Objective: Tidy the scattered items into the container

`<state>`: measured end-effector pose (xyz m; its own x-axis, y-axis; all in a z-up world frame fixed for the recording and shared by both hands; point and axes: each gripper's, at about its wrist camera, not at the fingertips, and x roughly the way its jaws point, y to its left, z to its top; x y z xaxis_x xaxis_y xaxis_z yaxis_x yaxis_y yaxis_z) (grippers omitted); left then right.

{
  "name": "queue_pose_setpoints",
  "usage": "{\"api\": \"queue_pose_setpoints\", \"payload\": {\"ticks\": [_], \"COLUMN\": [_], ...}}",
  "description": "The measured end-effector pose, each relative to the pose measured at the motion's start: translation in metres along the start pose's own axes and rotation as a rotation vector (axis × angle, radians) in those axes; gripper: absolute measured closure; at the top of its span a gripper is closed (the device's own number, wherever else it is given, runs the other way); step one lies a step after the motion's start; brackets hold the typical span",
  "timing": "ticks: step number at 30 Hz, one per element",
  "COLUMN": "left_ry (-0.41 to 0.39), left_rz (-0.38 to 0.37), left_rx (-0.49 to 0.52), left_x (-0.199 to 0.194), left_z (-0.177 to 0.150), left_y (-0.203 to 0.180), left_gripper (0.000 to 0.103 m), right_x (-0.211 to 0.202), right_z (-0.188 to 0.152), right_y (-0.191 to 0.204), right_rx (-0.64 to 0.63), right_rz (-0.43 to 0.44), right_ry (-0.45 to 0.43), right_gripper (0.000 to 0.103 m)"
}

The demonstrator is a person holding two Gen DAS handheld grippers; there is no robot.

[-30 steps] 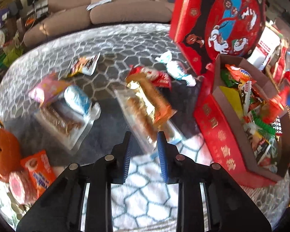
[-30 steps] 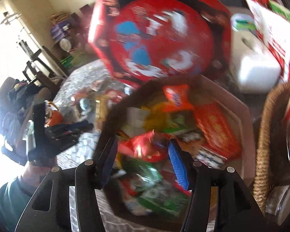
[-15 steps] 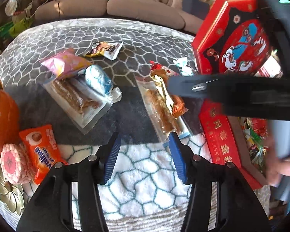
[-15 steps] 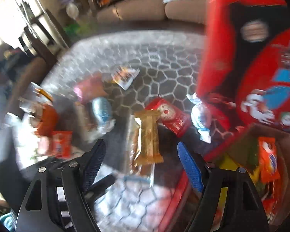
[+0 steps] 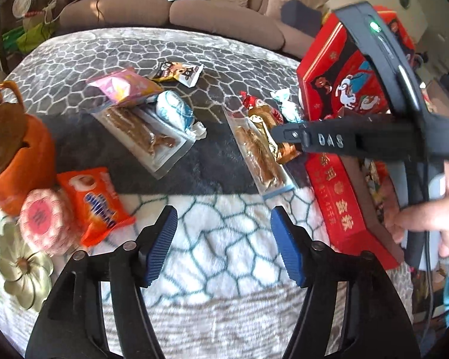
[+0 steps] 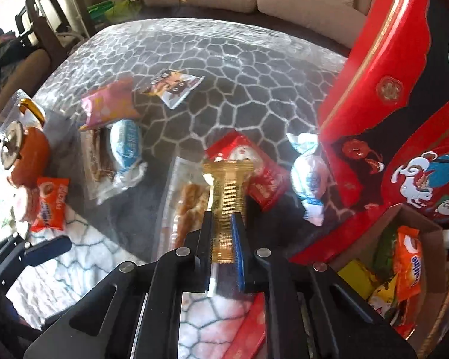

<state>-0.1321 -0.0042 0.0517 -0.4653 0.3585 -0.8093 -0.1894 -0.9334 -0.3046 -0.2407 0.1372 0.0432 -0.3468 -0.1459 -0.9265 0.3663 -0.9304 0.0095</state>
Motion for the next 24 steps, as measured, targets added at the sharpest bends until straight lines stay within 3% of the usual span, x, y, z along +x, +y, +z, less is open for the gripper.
{"api": "queue_pose_setpoints", "payload": {"ticks": [1,2,3,4,5,8,15,17,19,24], "left_ry": [0.000,0.001,0.002,0.003,0.004,0.003,0.002,0.007,0.014,0.046], "left_rz": [0.001,0.001,0.002,0.001,-0.002,-0.027,-0.052,-0.056,-0.043,-0.024], "left_rx": [0.001,0.002,0.002,0.003,0.001,-0.007,-0.028,-0.033,-0.025,-0.006], "left_x": [-0.002,-0.003,-0.004,-0.006,-0.006,-0.005,-0.002,-0.003,-0.004,-0.019], "left_z": [-0.001,-0.002,-0.004,-0.005,-0.005,-0.004,-0.005,-0.008,-0.012,-0.031], "left_y": [0.001,0.000,0.000,-0.001,-0.001,-0.001,0.003,0.005,0.006,0.011], "left_gripper": [0.037,0.036,0.036,0.036,0.036,0.036,0.035,0.035,0.035,0.034], "right_x": [0.002,0.005,0.008,0.013,0.018,0.032,0.022,0.013,0.008,0.005], "right_z": [0.003,0.006,0.009,0.013,0.014,0.016,0.007,0.001,-0.007,-0.047], "right_y": [0.003,0.007,0.010,0.013,0.014,0.017,0.026,0.028,0.035,0.077], "right_rx": [-0.003,-0.007,-0.008,-0.016,-0.022,-0.032,-0.064,-0.026,0.004,-0.057], "right_rz": [-0.011,-0.037,-0.060,-0.074,-0.076,-0.045,0.041,0.128,0.237,0.298], "right_ry": [0.014,0.033,0.044,0.054,0.066,0.115,0.107,0.113,0.137,0.187], "right_gripper": [0.083,0.048,0.032,0.028,0.039,0.045,0.058,0.084,0.084,0.083]}}
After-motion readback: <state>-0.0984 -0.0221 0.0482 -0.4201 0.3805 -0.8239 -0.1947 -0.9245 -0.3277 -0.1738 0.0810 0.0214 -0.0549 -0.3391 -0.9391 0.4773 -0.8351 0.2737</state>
